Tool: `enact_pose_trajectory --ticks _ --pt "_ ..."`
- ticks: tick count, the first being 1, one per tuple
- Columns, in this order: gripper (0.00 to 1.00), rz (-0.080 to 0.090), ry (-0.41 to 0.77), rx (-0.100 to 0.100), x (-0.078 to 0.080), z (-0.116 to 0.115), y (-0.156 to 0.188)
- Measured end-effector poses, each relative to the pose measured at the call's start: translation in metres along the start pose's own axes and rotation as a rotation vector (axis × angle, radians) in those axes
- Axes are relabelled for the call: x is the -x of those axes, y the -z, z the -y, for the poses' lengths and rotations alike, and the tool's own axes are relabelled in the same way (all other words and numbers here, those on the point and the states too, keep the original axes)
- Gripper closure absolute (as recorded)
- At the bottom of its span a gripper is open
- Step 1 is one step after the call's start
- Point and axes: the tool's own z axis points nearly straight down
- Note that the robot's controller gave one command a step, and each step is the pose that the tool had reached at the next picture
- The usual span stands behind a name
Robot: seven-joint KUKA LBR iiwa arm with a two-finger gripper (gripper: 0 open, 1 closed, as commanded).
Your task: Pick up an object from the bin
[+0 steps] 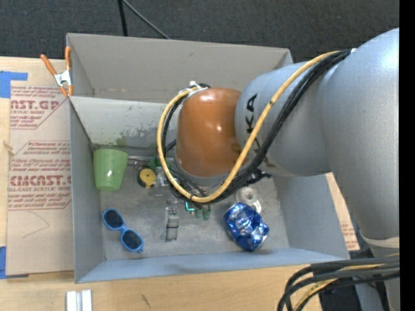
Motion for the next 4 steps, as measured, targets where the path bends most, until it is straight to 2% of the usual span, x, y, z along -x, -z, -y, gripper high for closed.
enact_pose_trajectory --ticks 1,2,3,4 --pt "0.0 0.0 0.022 0.0 -0.011 -0.036 -0.084" --pt "0.0 0.022 0.301 -0.009 -0.018 -0.077 -0.076" --pt "1.0 0.008 0.309 0.0 -0.025 -0.083 -0.079" --pt "1.0 0.01 0.606 -0.002 0.012 -0.068 -0.079"
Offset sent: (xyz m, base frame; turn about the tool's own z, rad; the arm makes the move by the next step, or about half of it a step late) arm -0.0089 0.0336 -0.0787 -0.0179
